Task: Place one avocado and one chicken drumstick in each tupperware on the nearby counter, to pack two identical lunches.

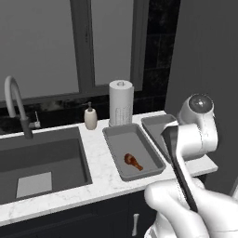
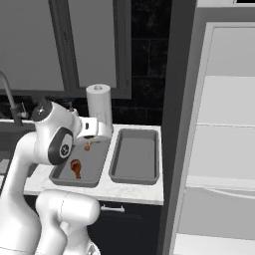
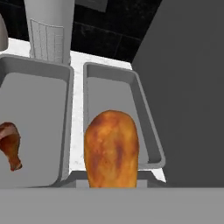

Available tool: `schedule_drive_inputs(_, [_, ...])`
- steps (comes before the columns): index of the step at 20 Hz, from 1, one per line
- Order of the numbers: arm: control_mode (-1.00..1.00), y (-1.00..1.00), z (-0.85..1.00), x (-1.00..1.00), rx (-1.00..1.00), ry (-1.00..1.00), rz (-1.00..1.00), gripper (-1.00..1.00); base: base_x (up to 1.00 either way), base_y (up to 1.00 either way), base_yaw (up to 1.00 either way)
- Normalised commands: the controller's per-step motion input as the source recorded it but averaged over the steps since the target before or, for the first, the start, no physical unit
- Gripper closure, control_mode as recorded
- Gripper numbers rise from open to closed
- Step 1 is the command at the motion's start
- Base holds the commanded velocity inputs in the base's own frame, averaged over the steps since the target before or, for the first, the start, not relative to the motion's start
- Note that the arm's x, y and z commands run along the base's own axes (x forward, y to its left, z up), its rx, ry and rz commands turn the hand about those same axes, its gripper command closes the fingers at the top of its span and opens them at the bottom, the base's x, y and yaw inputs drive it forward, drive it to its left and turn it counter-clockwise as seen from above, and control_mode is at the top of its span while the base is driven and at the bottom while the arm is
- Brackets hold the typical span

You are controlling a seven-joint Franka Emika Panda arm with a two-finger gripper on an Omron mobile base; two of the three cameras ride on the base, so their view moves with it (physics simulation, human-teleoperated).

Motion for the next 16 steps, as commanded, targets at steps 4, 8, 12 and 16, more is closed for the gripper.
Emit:
schedule_drive_inputs(4, [-1.0,-0.24,-0.25,0.48,-0.08,0.11,0.0,1.0,0.0,0.0,0.0])
schedule_drive_inputs(8, [-1.0,-0.51,-0.27,0.19,0.0,0.06,0.0,1.0,0.0,0.0,0.0])
schedule_drive_inputs(12, [-1.0,-0.39,-0.39,0.06,0.0,0.01,0.02,1.0,0.0,0.0,0.0])
schedule_drive_inputs(16, [-1.0,-0.06,-0.47,0.2,0.0,0.0,0.01,1.0,0.0,0.0,0.0])
